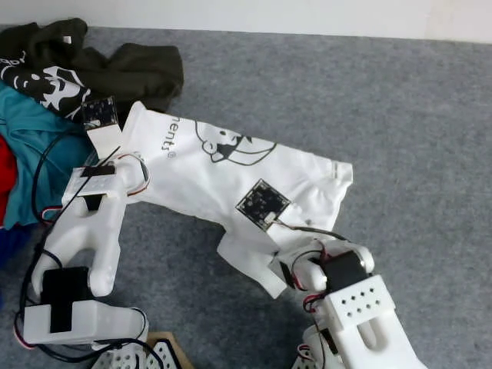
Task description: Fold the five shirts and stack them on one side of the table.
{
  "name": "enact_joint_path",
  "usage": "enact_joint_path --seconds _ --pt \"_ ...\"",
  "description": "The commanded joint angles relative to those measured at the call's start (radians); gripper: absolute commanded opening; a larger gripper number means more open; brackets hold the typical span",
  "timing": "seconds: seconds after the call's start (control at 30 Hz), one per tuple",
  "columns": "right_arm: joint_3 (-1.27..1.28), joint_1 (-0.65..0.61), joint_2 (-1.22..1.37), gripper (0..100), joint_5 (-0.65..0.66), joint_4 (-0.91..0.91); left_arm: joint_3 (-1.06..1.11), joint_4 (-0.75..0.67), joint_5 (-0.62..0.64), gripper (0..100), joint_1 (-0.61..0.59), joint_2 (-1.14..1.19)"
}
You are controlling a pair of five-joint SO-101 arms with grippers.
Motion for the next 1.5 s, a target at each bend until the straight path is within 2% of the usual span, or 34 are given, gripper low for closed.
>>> enact_joint_path --seconds 0.0,0.3,0.57,0.83,1.0,1.07,1.2,1.33,1.47 --pt "-0.099 0.005 0.150 0.7 -0.012 -0.067 -0.002 -0.014 -0.002 4 0.012 -0.047" --pt "-0.387 0.168 0.579 0.7 -0.012 -0.185 -0.002 -0.014 -0.002 4 0.010 -0.047" --pt "-0.598 0.246 0.832 0.7 -0.012 -0.242 -0.002 -0.014 -0.002 4 0.013 -0.047" --pt "-0.713 0.274 1.030 1.7 -0.012 -0.278 -0.001 -0.014 -0.002 4 0.015 -0.047" --pt "-0.727 0.275 1.046 15.4 -0.021 -0.288 -0.001 -0.014 -0.002 4 0.015 -0.047" --pt "-0.748 0.277 1.038 17.6 -0.021 -0.309 -0.001 -0.014 -0.002 4 0.015 -0.047" --pt "-0.766 0.277 0.987 17.6 -0.091 -0.305 0.001 -0.014 -0.002 4 0.015 -0.047" --pt "-0.730 0.277 0.880 16.7 -0.101 -0.274 0.005 -0.015 -0.002 4 0.016 -0.047" --pt "-0.656 0.268 0.746 3.8 -0.103 -0.206 0.005 -0.015 -0.002 4 0.016 -0.047"
